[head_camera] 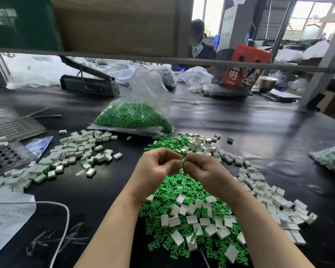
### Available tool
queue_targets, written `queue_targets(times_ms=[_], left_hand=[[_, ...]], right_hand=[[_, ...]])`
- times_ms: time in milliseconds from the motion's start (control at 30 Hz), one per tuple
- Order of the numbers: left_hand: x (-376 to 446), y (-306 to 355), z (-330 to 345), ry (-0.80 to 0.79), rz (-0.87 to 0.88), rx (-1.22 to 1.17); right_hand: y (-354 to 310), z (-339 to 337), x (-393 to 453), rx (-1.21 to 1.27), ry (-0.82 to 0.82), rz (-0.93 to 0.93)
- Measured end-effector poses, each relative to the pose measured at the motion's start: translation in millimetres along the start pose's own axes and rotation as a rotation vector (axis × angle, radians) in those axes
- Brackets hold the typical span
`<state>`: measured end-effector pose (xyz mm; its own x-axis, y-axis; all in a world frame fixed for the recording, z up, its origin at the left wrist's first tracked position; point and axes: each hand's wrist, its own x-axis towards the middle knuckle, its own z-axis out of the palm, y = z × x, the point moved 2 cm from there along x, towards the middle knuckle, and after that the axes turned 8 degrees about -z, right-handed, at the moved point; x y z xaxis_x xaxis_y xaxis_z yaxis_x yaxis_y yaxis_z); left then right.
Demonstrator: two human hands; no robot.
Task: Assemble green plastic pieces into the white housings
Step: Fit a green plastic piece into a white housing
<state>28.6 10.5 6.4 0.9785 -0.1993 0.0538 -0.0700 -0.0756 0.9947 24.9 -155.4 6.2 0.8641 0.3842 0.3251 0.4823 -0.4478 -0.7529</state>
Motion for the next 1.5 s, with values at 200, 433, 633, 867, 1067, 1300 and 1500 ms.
queue_targets(times_ms=[200,433,633,867,1067,1300,1500], left_hand=[[0.6,-2.3,-1.5,-0.003,-0.020,-0.043],[0.1,-0.4,-1.6,-0.047,0.022,0.062],[-1.4,0.6,-0.1,-0.019,0.039,-0.025],[1.5,-2.5,-1.5,-0.059,-0.029,-0.001],[0.2,-1.8,-2.3,-0.035,-0.023,0.021],[-0.2,-2.4,-3.9,-0.039,-0.004,0.146],[-2.2,0.8,-3.1,-0.048,-0.018,0.098]], right_hand=[[4.3,4.1,0.4,0.129,-0.003,0.044],[3.7,1.2,-2.3,0.040,-0.058,0.036],[1.2,0.7,-0.9,0.060,-0.008,-0.006],[0.7,-0.2,-2.6,0.067,-0.022,-0.016],[2.9,0.2,-1.4,0.008,-0.022,0.027],[4.8,3.2,-2.9,-0.018,-0.137,0.084],[1.6,0.3,-5.3,0.087,-0.130,0.079]])
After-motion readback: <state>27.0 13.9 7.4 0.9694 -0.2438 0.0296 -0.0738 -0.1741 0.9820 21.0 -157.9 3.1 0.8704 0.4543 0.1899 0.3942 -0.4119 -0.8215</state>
